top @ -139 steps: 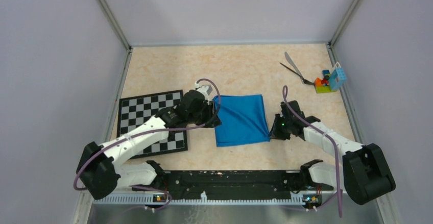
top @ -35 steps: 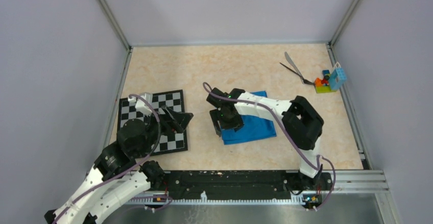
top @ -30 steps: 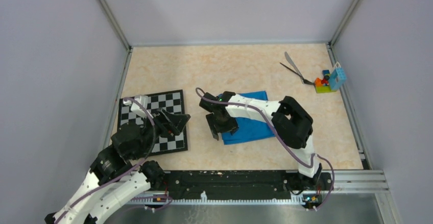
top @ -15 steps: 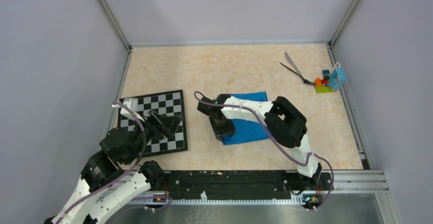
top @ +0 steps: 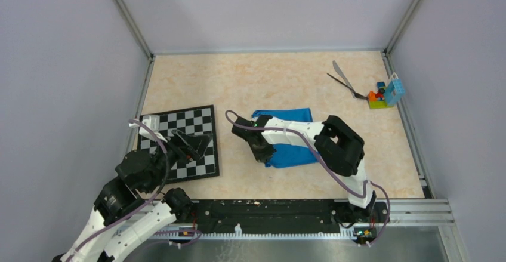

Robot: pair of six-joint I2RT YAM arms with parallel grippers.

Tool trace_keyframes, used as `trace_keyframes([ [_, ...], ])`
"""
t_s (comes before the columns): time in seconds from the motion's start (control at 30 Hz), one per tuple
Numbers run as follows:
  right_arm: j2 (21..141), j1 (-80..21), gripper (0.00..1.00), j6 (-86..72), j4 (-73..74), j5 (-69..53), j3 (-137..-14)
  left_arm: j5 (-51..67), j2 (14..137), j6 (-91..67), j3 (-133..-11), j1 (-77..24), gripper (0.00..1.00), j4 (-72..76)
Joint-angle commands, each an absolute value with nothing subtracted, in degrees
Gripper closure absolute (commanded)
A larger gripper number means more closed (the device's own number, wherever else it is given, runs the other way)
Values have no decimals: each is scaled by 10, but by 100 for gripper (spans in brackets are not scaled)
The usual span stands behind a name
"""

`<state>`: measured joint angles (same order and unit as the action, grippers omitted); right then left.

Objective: Fold the napkin into a case and place the utensils inside
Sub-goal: Pick up the lower triangle-folded napkin from the center of the board.

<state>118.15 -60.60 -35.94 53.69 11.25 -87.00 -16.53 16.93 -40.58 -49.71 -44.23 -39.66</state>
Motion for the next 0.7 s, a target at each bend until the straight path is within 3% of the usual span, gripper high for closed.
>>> trace_keyframes([
  [0.0, 1100, -608, 100, -305, 391, 83, -798, -149, 195, -428, -458, -442, 10, -350],
  [0.3, 924, -587, 100, -281, 158, -39, -596, -136, 272, -577, -324, -441, 10, -254],
  [0.47, 882, -582, 100, -284, 111, -74, -540, -132, 374, -665, -283, -438, 2, -196],
  [0.67, 847, -563, 100, -289, 51, -113, -482, -52, 527, -703, -276, -387, 1, -54],
])
